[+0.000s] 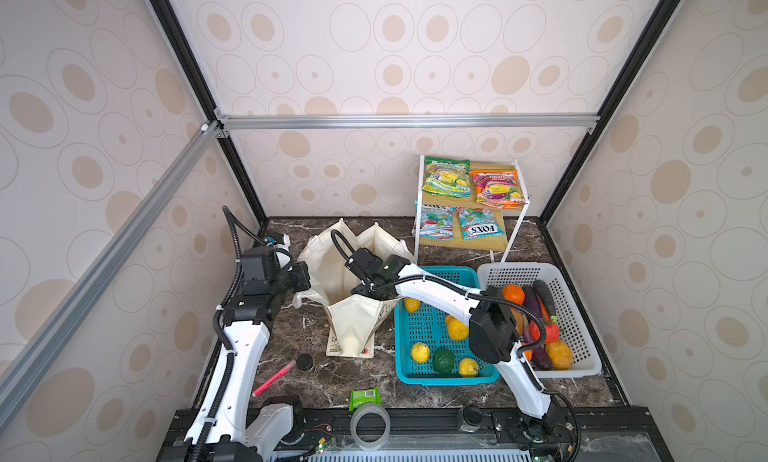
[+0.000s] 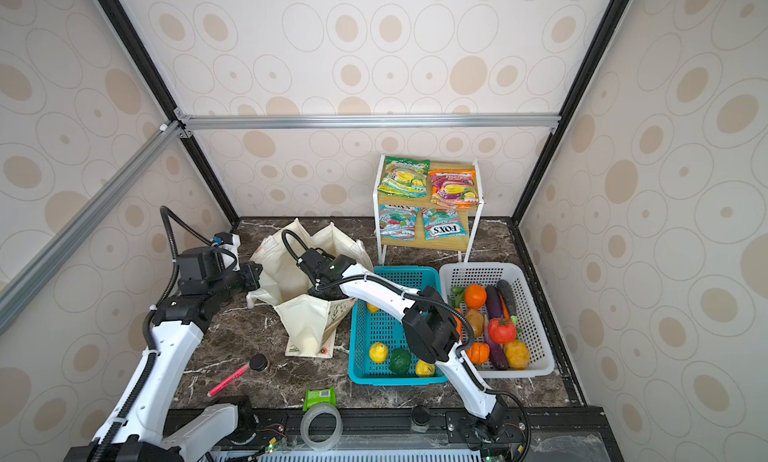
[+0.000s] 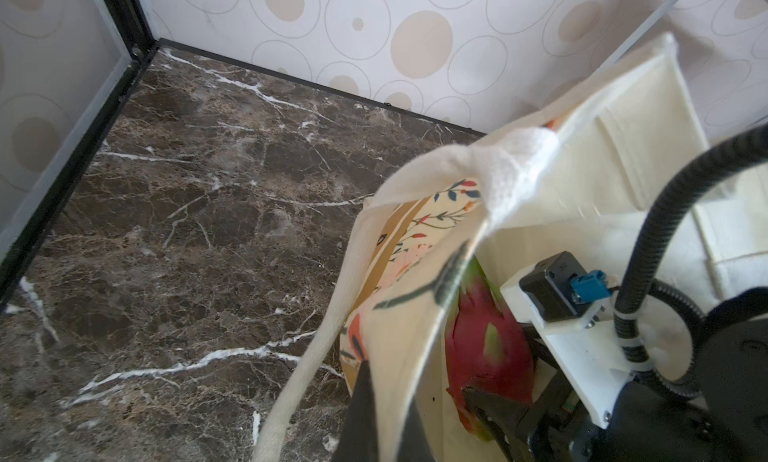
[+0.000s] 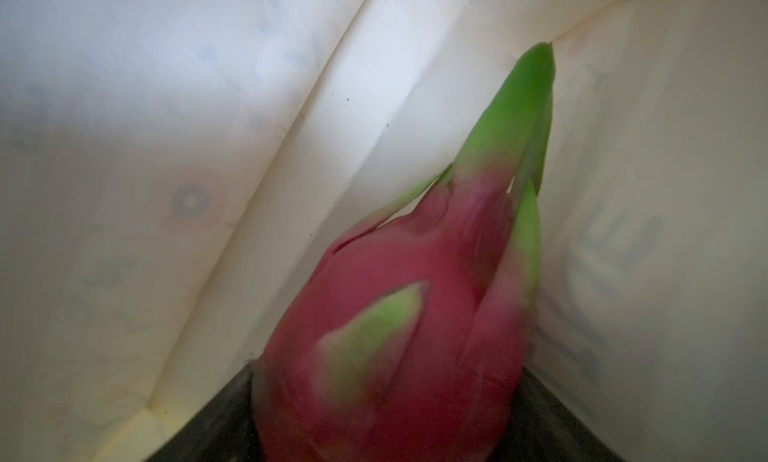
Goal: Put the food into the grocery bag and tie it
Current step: 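Carry the dragon fruit into the open tote bag with the right gripper, then open the right gripper to drop the dragon fruit and withdraw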
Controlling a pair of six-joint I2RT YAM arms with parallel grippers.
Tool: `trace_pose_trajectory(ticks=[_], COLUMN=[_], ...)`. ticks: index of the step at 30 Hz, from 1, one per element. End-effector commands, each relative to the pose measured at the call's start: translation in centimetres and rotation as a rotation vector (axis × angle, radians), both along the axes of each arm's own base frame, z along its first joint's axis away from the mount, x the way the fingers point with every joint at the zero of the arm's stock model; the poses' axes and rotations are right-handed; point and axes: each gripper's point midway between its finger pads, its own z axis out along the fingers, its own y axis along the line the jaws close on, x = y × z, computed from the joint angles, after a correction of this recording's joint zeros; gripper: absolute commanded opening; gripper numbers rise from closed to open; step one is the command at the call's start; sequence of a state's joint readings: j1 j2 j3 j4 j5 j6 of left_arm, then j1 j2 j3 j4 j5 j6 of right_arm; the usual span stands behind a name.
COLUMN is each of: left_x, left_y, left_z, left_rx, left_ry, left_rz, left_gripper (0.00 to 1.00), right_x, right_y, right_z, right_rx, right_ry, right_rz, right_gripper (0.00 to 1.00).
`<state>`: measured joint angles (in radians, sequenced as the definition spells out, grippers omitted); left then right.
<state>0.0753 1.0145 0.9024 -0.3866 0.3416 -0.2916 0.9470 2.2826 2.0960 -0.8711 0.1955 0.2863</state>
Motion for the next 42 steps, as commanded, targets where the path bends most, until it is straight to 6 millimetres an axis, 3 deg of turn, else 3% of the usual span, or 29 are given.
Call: trace_pose_trajectory(ticks=[1, 6, 12, 16, 20, 26, 29, 32, 34, 37, 39, 42], left_x=[1.0, 1.1, 1.0, 0.9, 1.0, 1.1, 1.0, 0.9, 0.9, 1.1, 1.3, 1.8], left_y=[-0.7, -0.6, -0.2, 0.2, 0.3, 0.5, 0.7, 0.8, 0.7, 0.2, 0.0, -0.1], left_z=[1.4, 0.9, 0.6, -0.2, -0.3, -1.1, -1.4, -1.3, -1.2, -1.2, -1.4, -1.1], left_rx=[-0.035, -0.029, -0.004, 0.016, 0.018, 0.035, 0.047, 0.051, 0.045, 0.019, -0.001, -0.018], left_ry=[-0.095, -0.079, -0.063, -0.043, -0.037, -0.02, -0.017, -0.013, -0.018, -0.022, -0.023, -0.04], left_rz=[-0.05, -0.045, -0.031, -0.016, -0.016, -0.008, -0.003, -0.002, -0.006, -0.022, -0.024, -0.026], left_gripper=[0.0, 0.0, 0.0, 0.0, 0.0, 0.0, 0.0, 0.0, 0.0, 0.0, 0.0, 0.0], right_x=[-0.7, -1.4, -1.3, -1.5, -1.9, -3.2, -4.1, -5.1, -5.9, -7.7, -8.9, -9.7], right_y=[-1.7, 0.4, 1.9, 2.1, 1.0, -2.4, -5.7, -9.7, -12.2, -14.3, -15.1, -17.9], right_z=[-1.7, 2.0, 8.7, 12.8, 15.7, 21.4, 23.5, 24.3, 24.3, 23.8, 22.9, 20.4], right_rx=[-0.082, 0.05, 0.199, 0.27, 0.293, 0.321, 0.322, 0.307, 0.302, 0.311, 0.327, 0.353], right_ry=[0.08, 0.104, 0.015, -0.046, -0.088, -0.189, -0.232, -0.266, -0.283, -0.295, -0.3, -0.307], right_rz=[-0.002, 0.039, 0.067, 0.079, 0.067, 0.02, -0.06, -0.164, -0.222, -0.169, -0.084, -0.137], right_gripper=[0.93, 1.0, 1.0, 1.0, 1.0, 1.0, 1.0, 1.0, 1.0, 1.0, 1.0, 1.0])
